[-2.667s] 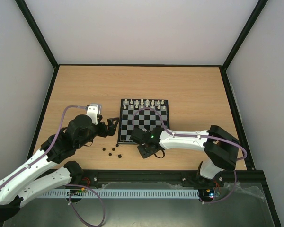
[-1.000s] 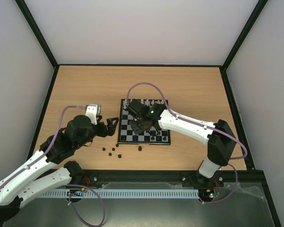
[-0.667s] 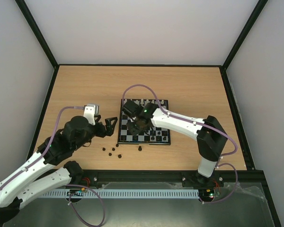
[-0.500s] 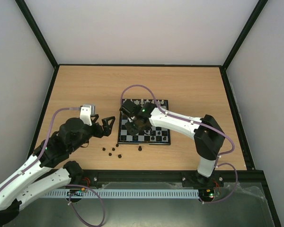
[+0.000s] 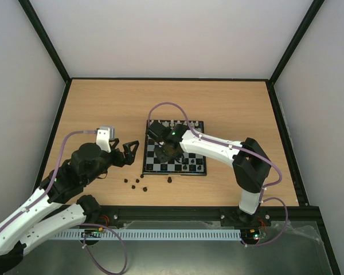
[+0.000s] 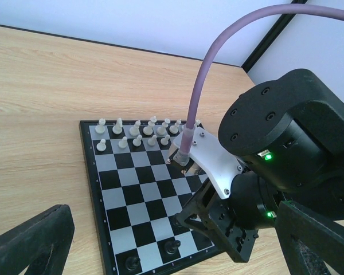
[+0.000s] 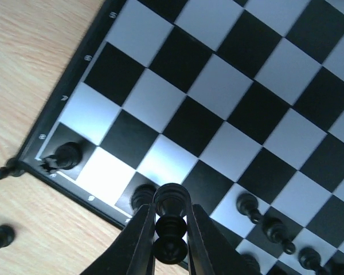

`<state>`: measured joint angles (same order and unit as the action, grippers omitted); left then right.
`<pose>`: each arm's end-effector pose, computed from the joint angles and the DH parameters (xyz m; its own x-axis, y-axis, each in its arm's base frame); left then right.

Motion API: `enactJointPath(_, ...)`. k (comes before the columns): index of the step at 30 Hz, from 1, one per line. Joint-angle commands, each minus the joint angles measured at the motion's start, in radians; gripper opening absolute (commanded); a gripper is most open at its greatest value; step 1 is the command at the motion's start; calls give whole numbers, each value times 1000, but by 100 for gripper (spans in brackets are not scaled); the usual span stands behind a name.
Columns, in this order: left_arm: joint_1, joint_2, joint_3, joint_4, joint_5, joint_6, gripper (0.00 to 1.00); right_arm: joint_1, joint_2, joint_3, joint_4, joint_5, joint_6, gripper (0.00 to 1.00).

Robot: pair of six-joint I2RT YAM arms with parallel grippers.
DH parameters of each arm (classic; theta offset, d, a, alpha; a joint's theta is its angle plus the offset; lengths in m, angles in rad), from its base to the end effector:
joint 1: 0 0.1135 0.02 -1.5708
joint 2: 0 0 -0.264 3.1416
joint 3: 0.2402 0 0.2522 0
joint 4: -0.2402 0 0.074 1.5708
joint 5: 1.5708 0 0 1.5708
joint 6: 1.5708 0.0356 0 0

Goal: Set up the chess pieces on the board
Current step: Place the chess piece on the chessboard.

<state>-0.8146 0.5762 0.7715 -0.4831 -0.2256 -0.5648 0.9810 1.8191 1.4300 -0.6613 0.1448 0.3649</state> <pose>0.0960 -0.0902 0.3329 -0.4652 -0.2671 -0.8439 0.3704 0.8072 -0.4596 0.2204 0.3201 0.2372 -0.7300 -0.4559 -0.5092 -0.5587 0.8271 0.0605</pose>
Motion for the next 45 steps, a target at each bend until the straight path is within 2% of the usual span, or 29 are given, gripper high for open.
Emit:
enactJointPath(1,5,8,-6,9,-4,0,99,-16,-39,-45,-63,52,13,17)
enactJointPath(10,5,16,-9,11,-5,1,99,-15,-79,-155,-26,7,34,17)
enactJointPath(23,5,24,-9,11,-9,-1,99,-13,-69,-185,7,-44,30,17)
enactJointPath(45,5,29,-8,10,-6,-1,99,-15,-103,-278,12,23,63,18)
